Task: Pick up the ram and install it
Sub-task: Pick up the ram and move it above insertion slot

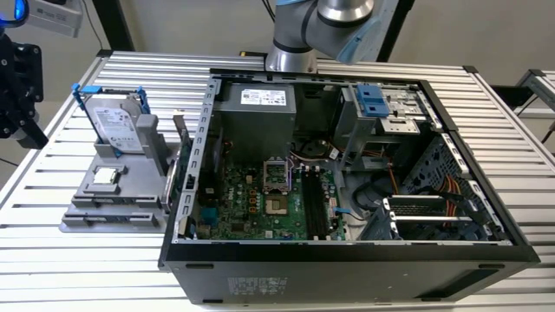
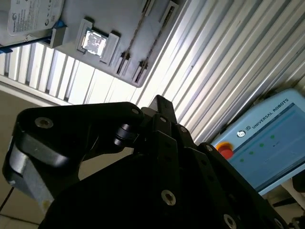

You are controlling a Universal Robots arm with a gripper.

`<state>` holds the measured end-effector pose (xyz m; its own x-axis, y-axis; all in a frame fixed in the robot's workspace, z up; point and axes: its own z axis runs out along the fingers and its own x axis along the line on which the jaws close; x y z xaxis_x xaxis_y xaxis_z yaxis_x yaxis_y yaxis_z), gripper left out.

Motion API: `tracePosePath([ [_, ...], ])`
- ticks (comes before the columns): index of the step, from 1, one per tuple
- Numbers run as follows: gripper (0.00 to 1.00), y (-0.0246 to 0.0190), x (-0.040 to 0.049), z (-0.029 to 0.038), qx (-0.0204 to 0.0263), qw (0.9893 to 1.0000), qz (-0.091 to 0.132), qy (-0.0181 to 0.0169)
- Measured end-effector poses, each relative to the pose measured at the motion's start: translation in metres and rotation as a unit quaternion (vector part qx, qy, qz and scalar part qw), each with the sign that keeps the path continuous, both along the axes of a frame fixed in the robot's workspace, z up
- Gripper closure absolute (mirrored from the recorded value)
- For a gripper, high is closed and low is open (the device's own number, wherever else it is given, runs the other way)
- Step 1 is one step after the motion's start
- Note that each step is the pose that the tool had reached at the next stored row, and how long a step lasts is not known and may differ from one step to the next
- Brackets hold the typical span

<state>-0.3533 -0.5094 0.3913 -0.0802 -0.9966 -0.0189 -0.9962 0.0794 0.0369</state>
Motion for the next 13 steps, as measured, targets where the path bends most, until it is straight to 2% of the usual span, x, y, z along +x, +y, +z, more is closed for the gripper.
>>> tracePosePath([
  [6,1.00,0.0000,0.0000,0.0000,0.0000,0.9996,0.030,0.0000],
  [13,1.00,0.0000,0.0000,0.0000,0.0000,0.9973,0.074,0.0000],
])
